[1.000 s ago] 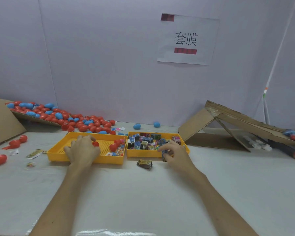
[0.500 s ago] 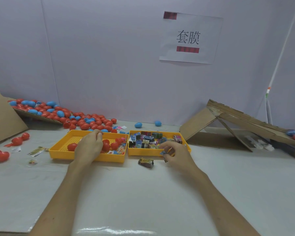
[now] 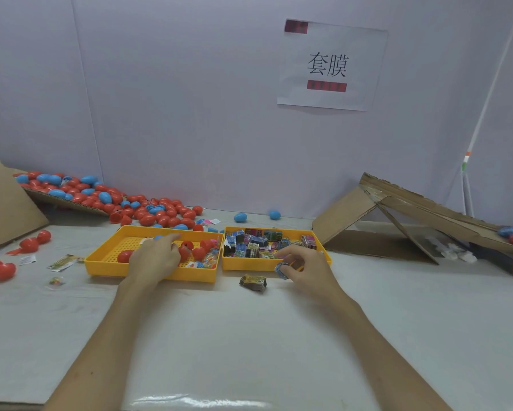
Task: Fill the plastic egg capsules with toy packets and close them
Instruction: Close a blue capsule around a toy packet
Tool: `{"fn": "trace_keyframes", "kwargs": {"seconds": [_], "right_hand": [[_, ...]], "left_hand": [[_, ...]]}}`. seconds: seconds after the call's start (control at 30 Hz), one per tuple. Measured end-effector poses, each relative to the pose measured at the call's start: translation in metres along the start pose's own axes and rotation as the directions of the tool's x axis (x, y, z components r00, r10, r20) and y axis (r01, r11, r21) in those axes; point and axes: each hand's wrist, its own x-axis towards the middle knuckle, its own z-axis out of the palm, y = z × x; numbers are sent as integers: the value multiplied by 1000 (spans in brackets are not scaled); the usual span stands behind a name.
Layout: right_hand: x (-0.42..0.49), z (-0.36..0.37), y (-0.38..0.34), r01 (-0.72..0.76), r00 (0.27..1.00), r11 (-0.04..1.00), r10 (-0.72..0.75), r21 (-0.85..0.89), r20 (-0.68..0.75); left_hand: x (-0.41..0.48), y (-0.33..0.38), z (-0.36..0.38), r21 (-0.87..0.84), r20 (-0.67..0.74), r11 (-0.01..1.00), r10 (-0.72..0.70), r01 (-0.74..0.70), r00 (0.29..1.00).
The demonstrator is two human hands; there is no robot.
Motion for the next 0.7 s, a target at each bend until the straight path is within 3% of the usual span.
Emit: {"fn": "trace_keyframes", "kwargs": {"seconds": [0.07, 0.13, 0.2, 0.37, 0.5, 0.6, 0.7], "right_hand": [[0, 0, -1, 1, 1000, 1000, -1, -5, 2], [0, 0, -1, 3, 1000, 1000, -3, -14, 2], [-1, 0, -2, 8, 1000, 1000, -8, -18, 3], [-1, 0, -2, -3, 1000, 1000, 3, -22, 19], [-1, 0, -4, -2, 1000, 1000, 2, -2, 11], [-1, 0, -4, -15, 1000, 999, 15, 42, 1], [-2, 0, -4, -21, 999, 995, 23, 98, -24]], "left_hand": [[2, 1, 2, 1, -37, 1000, 12, -12, 999], [4, 1, 1, -66, -184, 998, 11, -24, 983], [7, 0, -1, -17, -304, 999, 21, -28, 952], [13, -3, -2, 206, 16, 975, -88, 83, 996], [13, -4, 0, 173, -51, 982, -69, 77, 996], [9, -3, 1, 26, -111, 995, -90, 93, 990], [2, 2, 0, -190, -285, 982, -76, 22, 956]]}}
